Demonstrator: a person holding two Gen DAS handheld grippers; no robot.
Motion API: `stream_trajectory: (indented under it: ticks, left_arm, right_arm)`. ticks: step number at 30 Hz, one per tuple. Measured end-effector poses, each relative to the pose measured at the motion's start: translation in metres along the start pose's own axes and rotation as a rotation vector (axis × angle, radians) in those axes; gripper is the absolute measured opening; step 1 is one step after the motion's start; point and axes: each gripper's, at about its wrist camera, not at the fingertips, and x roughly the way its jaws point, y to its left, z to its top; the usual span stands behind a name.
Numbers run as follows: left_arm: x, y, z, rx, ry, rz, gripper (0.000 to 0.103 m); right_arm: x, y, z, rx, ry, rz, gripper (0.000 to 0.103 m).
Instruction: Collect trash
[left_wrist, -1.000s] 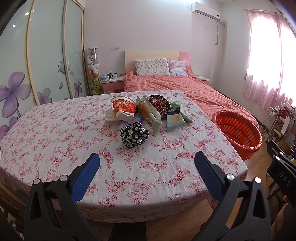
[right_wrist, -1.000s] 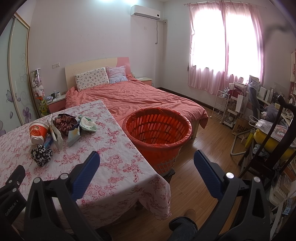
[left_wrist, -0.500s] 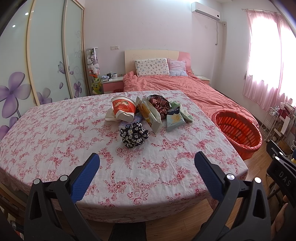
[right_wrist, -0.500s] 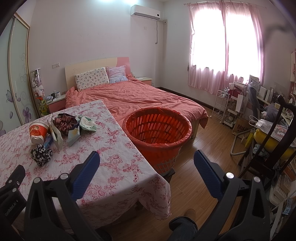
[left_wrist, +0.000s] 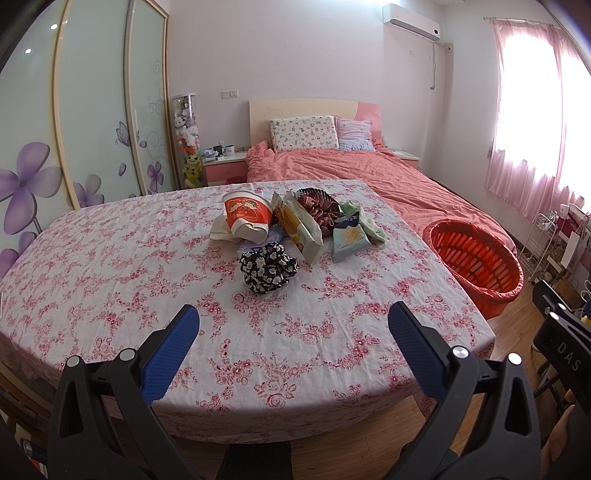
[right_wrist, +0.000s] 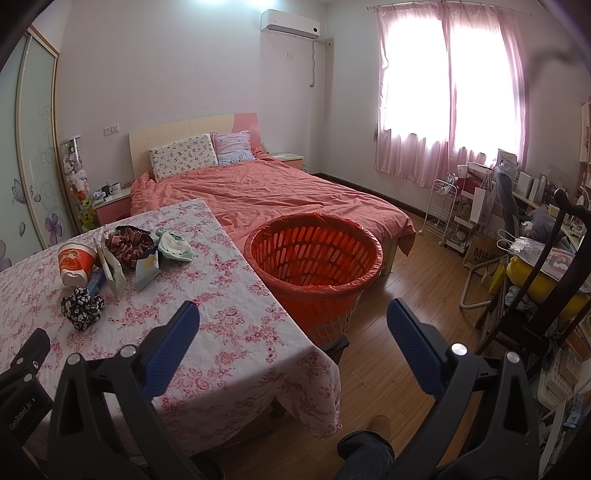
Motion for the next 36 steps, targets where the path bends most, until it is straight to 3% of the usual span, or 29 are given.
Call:
stream_trajectory:
  ticks: [22,36]
  left_arm:
    - [0.004,-0.001,-0.001,-0.003,0.011,-0.001,0.101]
    - [0.063,0.055,0.015,-0.087,0.100,0.047,0.101]
  right_arm:
    - [0.004,-0.001,0.000,0.003,0.002,0.000,0.099]
    - [0.056,0.015,0.006,-0.007,0.042,0.067,0.099]
